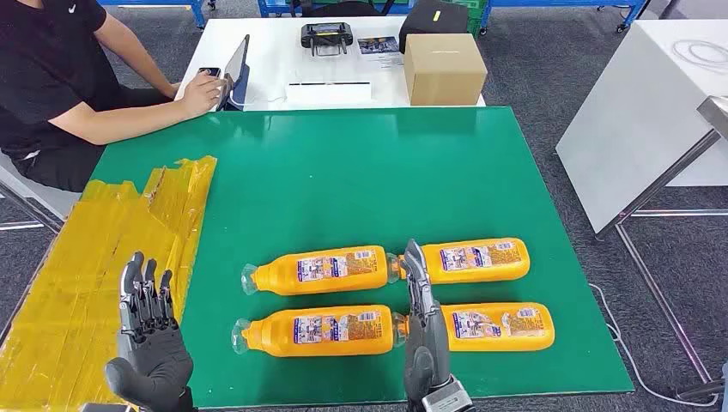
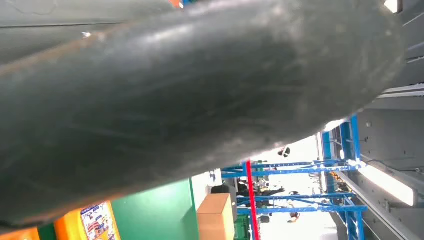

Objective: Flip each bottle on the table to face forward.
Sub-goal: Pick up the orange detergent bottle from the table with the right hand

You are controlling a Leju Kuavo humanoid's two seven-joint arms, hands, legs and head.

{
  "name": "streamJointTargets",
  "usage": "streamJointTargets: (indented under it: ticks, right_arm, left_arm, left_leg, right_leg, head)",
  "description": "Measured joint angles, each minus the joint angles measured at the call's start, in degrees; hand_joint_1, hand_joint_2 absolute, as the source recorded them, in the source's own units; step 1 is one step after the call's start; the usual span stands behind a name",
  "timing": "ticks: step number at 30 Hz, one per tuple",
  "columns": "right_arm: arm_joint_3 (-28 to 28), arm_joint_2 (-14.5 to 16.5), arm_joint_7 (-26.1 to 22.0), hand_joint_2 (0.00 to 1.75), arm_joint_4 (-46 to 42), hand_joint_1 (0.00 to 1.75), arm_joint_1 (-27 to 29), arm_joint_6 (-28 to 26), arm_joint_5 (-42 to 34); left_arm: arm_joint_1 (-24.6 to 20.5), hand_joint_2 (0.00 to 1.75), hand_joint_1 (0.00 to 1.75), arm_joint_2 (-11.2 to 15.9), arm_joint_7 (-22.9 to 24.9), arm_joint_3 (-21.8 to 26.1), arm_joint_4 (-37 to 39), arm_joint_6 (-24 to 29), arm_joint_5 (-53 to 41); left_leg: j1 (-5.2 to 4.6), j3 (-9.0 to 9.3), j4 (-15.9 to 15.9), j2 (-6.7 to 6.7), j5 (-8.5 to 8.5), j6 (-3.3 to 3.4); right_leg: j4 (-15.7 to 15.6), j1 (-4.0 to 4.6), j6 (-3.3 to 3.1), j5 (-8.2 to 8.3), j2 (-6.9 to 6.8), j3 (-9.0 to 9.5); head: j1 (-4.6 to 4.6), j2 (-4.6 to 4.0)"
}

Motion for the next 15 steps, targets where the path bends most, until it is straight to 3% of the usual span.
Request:
streamJointTargets:
  ticks: [15]
  right_arm:
    - [0.67,-0.24,0.36,0.0,0.02,0.0,-0.22,0.03,0.16]
  left_arm:
    - [-0.09,0.0,0.0,0.0,-0.01,-0.13,0.48,-0.01,0.0]
  left_leg:
    - [0.0,0.0,0.0,0.0,0.0,0.0]
  right_leg:
    - [0.0,0.0,0.0,0.0,0.0,0.0]
  head:
    - [0.0,0.0]
